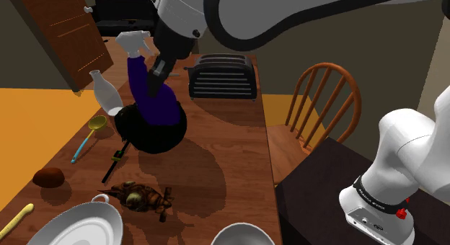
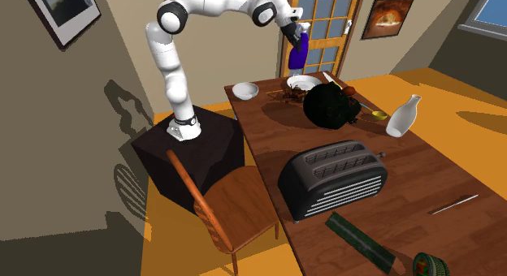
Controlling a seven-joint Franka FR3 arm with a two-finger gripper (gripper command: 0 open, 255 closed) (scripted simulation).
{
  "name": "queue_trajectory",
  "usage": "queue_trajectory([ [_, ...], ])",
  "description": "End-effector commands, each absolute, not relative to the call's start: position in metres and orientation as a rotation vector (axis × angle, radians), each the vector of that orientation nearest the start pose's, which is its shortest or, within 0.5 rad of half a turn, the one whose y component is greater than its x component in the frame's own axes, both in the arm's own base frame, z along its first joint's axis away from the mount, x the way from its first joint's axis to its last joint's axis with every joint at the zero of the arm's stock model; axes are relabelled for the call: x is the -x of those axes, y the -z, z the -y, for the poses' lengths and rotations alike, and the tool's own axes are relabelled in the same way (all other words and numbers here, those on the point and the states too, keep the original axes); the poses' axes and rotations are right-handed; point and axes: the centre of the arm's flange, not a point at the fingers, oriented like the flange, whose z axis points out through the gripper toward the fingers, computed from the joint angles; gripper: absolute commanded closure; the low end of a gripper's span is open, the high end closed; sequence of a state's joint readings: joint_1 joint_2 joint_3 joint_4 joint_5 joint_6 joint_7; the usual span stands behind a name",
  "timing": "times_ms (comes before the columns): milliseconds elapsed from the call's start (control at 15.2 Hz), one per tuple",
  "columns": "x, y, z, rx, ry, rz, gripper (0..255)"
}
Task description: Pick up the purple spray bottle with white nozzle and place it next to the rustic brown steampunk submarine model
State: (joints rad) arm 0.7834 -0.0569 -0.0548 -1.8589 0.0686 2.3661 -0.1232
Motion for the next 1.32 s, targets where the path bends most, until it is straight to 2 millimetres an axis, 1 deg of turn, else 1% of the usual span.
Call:
queue_trajectory([
  [0, -0.44, -0.591, -0.393, 2.586, 0.753, 1.116, 255],
  [1254, -0.44, -0.491, -0.393, 2.586, 0.753, 1.116, 255],
])
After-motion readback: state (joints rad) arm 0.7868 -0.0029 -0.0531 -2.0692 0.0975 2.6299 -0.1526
